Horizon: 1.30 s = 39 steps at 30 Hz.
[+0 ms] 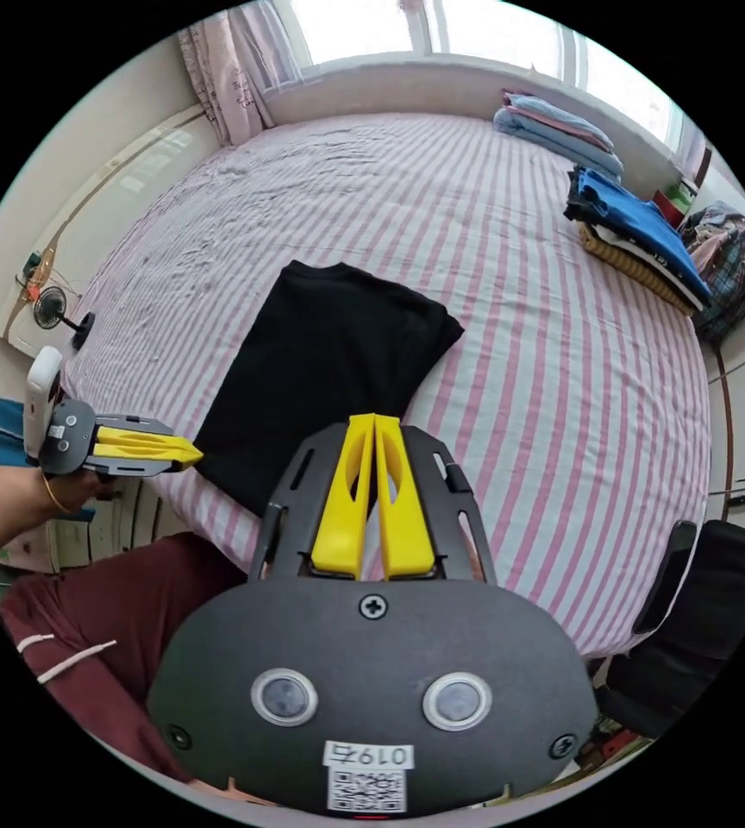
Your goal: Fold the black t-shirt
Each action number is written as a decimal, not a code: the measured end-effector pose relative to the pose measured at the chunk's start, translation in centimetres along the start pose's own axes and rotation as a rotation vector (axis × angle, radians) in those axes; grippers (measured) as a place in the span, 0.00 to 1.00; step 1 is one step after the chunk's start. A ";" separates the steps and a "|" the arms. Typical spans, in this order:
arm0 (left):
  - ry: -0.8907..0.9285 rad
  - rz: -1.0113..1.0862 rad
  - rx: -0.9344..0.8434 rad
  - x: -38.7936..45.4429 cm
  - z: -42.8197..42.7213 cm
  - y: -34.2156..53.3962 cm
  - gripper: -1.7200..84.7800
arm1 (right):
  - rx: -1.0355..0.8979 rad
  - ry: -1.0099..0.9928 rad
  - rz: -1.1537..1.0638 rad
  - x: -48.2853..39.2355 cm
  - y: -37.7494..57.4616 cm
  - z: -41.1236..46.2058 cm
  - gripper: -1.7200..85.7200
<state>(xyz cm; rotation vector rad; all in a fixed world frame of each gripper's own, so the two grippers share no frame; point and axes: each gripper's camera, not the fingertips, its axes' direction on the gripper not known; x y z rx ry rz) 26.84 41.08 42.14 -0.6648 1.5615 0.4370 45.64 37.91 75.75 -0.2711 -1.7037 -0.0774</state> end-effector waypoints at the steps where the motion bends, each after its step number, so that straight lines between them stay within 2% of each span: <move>1: -0.043 -0.017 -0.050 1.2 -0.9 0.8 0.03 | -0.026 -0.005 -0.064 -1.5 1.3 -0.8 0.01; 3: -0.072 -0.041 -0.086 3.2 -3.2 2.2 0.03 | -0.092 0.101 -0.147 -3.9 3.2 -2.2 0.01; 8: -0.249 -0.151 -0.028 11.1 -16.6 4.9 0.03 | 0.077 0.190 -0.106 -8.3 7.7 -11.9 0.01; 10: -0.214 -0.211 0.019 13.4 -20.6 5.7 0.03 | 0.120 0.192 -0.098 -10.6 9.6 -15.2 0.01; 13: -0.144 -0.313 0.102 15.8 -24.6 6.9 0.03 | 0.086 0.161 -0.072 -11.9 10.8 -16.7 0.01; 18: -0.114 -0.395 0.159 17.1 -26.4 8.0 0.03 | 0.044 0.077 -0.037 -11.1 11.9 -16.7 0.01; 21: -0.249 -0.418 0.208 18.7 -27.9 9.5 0.03 | 0.072 0.127 -0.075 -11.6 13.7 -15.8 0.01; 24: -0.248 -0.413 0.217 20.2 -28.6 11.3 0.03 | 0.090 0.086 -0.050 -11.5 14.7 -15.1 0.01; 26: -0.255 -0.372 0.151 21.4 -28.8 12.2 0.03 | 0.085 0.105 -0.030 -11.8 15.0 -14.5 0.01; 30: -0.312 -0.293 0.142 23.2 -29.8 13.1 0.02 | 0.093 0.165 -0.057 -13.5 16.2 -13.1 0.01; 39: -0.323 -0.198 0.087 24.4 -30.3 10.9 0.02 | 0.158 0.142 -0.145 -17.3 17.2 -11.8 0.01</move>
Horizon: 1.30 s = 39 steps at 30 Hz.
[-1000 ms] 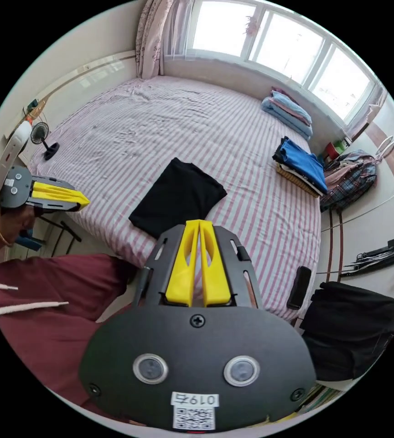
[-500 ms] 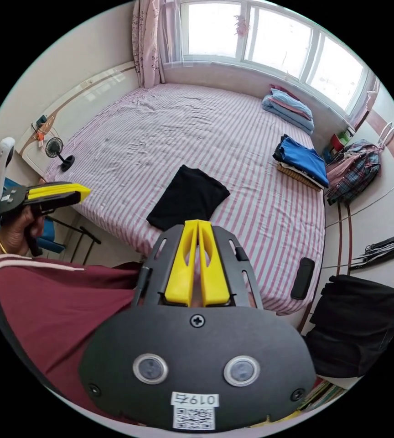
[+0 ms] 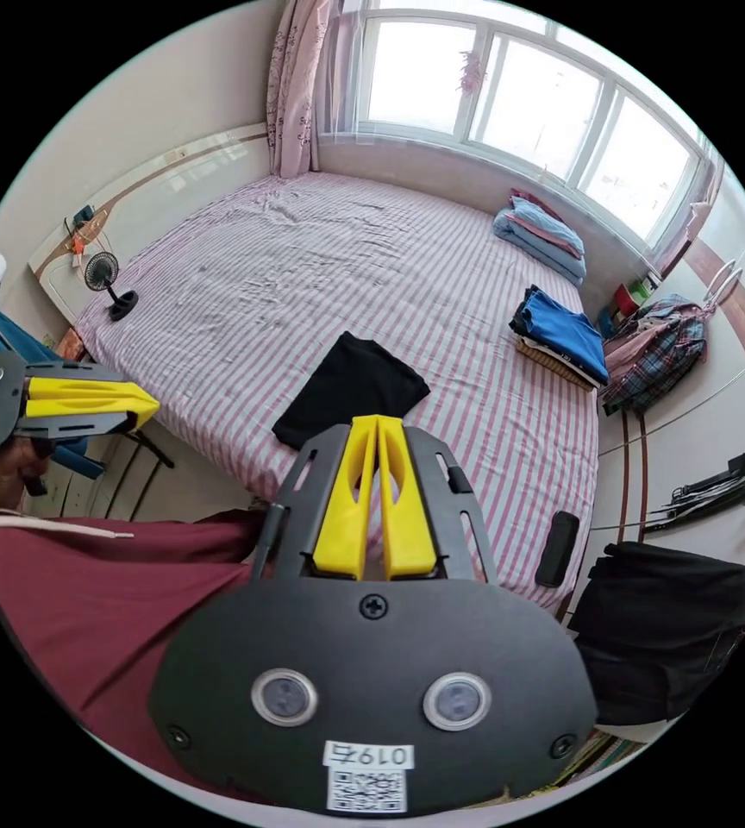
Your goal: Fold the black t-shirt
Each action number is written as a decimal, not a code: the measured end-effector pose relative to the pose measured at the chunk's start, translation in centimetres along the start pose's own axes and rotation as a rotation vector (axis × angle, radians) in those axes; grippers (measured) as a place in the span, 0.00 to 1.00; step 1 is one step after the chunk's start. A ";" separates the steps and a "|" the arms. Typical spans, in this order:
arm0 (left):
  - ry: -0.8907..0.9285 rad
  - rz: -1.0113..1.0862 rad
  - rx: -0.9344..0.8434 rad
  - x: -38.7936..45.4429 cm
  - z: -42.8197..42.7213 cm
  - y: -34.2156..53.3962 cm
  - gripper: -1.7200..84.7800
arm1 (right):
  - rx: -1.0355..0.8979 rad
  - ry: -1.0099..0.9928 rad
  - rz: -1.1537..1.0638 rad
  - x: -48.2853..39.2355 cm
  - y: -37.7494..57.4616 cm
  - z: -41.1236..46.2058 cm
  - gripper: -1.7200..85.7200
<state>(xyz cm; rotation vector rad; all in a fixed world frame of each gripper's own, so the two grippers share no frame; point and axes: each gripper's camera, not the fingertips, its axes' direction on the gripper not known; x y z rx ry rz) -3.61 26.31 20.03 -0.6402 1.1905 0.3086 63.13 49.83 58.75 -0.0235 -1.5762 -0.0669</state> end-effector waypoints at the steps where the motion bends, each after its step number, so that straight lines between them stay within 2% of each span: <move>1: -0.001 0.009 0.002 0.1 -0.1 -0.4 0.02 | -0.006 -0.010 -0.036 -0.7 0.0 0.2 0.01; 6: -0.020 0.037 0.015 -0.4 0.4 -1.5 0.02 | 0.033 0.012 -0.121 -2.8 0.3 0.7 0.01; 15: 0.143 0.115 0.062 -6.4 4.6 -7.3 0.03 | -0.045 0.114 -0.034 -5.0 -0.4 4.1 0.01; 23: 0.219 0.357 0.031 -14.9 9.5 -12.7 0.03 | -0.124 0.087 0.237 -7.6 -2.8 8.9 0.01; 28: 0.305 0.427 -0.039 -19.9 14.3 -16.0 0.03 | -0.073 0.028 0.554 -6.8 -3.8 11.7 0.01; 36: 0.305 0.565 -0.108 -24.3 23.3 -22.2 0.03 | -0.126 0.088 0.748 -8.1 -3.7 17.2 0.01; 39: 0.286 0.575 -0.104 -25.5 26.8 -24.9 0.03 | -0.140 0.046 0.833 -8.1 -3.2 20.7 0.01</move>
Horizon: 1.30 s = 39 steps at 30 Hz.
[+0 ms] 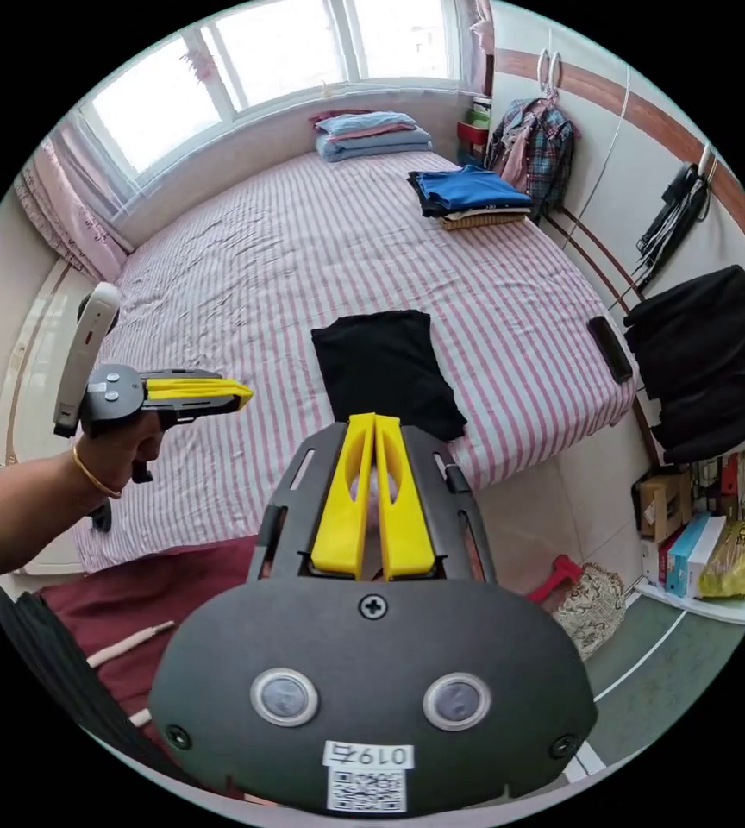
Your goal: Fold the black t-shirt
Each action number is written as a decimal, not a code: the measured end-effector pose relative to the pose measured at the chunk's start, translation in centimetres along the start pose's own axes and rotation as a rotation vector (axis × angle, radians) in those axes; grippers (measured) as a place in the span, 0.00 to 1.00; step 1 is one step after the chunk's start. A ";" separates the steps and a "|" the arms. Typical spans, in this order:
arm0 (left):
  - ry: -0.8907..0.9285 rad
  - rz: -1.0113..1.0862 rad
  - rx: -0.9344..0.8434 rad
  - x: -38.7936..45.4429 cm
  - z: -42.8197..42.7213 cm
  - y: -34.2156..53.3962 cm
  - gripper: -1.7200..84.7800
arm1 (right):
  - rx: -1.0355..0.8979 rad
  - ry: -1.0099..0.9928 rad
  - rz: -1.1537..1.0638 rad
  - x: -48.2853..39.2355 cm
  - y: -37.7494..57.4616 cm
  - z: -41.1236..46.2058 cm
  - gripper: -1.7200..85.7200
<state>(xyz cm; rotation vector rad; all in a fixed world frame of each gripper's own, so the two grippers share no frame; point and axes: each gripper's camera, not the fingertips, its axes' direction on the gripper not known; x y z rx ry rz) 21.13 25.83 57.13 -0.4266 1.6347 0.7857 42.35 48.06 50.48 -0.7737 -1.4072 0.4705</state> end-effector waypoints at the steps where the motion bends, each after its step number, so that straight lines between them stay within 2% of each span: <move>1: 0.012 -0.020 -0.007 -1.8 1.4 -0.7 0.03 | -0.014 -0.053 0.067 0.6 0.0 1.8 0.02; 3: 0.059 -0.080 -0.025 -5.0 3.9 -1.6 0.03 | -0.034 -0.191 0.203 2.2 0.4 5.0 0.03; 7: 0.296 -0.283 -0.016 -13.4 10.0 -3.3 0.04 | -0.033 -0.542 0.642 7.0 3.4 13.4 0.10; 8: 0.386 -0.341 -0.003 -15.8 12.0 -3.5 0.05 | -0.015 -0.579 0.698 7.4 3.9 14.5 0.11; 10: 0.483 -0.400 0.002 -19.1 14.9 -3.9 0.06 | 0.034 -0.682 0.864 8.4 5.7 18.5 0.12; 13: 0.613 -0.452 0.017 -23.6 19.2 -4.5 0.09 | 0.094 -0.779 0.997 8.5 7.5 22.7 0.13; 17: 0.720 -0.462 0.005 -28.3 23.9 -5.7 0.11 | 0.109 -0.871 1.097 8.3 8.8 27.2 0.15; 26: 0.784 -0.447 0.026 -35.4 30.4 -8.7 0.15 | 0.184 -0.955 1.225 7.2 8.3 34.6 0.15; 33: 0.822 -0.461 0.046 -39.2 34.2 -9.8 0.15 | 0.314 -0.965 1.333 6.2 6.6 38.9 0.15; 39: 0.954 -0.483 0.088 -41.6 37.6 -10.7 0.14 | 0.476 -1.032 1.433 5.1 6.8 41.7 0.14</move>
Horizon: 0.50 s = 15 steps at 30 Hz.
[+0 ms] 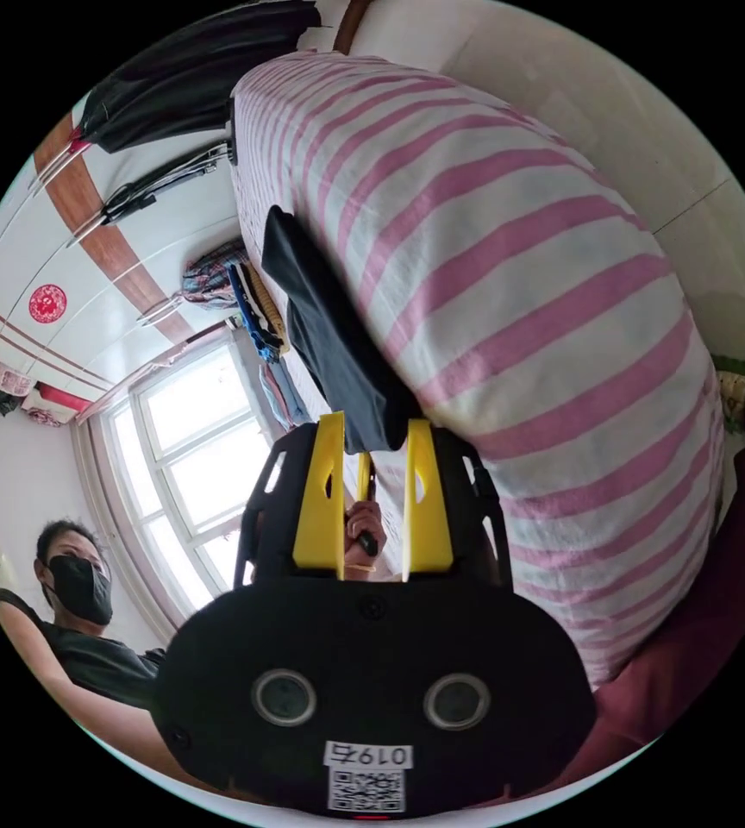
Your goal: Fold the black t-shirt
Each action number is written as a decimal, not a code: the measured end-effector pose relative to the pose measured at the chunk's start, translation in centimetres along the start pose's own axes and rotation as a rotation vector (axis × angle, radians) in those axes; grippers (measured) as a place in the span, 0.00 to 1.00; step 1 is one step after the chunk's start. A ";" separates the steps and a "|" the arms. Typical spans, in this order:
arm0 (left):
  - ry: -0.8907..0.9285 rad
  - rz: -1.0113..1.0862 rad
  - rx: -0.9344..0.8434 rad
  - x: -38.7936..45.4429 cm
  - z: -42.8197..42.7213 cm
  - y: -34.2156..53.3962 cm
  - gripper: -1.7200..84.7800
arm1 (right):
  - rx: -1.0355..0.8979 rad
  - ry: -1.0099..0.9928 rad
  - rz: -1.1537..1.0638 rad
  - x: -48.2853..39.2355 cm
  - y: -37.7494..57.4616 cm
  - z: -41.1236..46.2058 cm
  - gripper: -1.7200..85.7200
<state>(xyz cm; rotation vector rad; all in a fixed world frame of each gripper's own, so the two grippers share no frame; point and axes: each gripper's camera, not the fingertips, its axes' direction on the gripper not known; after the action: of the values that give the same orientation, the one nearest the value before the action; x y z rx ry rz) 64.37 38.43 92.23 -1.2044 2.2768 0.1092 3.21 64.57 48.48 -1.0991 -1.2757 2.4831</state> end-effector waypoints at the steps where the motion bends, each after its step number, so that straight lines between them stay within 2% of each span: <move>1: 0.012 -0.001 0.000 -0.4 0.3 -0.6 0.14 | 0.015 -0.010 0.004 0.2 0.1 0.4 0.14; 6: 0.015 0.018 -0.026 -1.4 1.3 -2.2 0.13 | -0.036 0.000 0.007 0.5 1.0 1.4 0.15; 10: 0.031 0.007 -0.014 -2.6 1.5 -2.2 0.12 | 0.023 0.043 0.066 1.4 2.2 0.6 0.15; 15: 0.025 0.019 -0.024 -3.2 2.4 -3.0 0.11 | 0.072 0.030 0.022 0.6 1.5 3.4 0.14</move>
<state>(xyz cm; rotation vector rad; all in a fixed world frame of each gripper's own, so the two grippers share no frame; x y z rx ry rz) 69.18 39.83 92.41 -1.2029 2.3148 0.1291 0.84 61.68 48.36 -1.1352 -1.1621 2.4976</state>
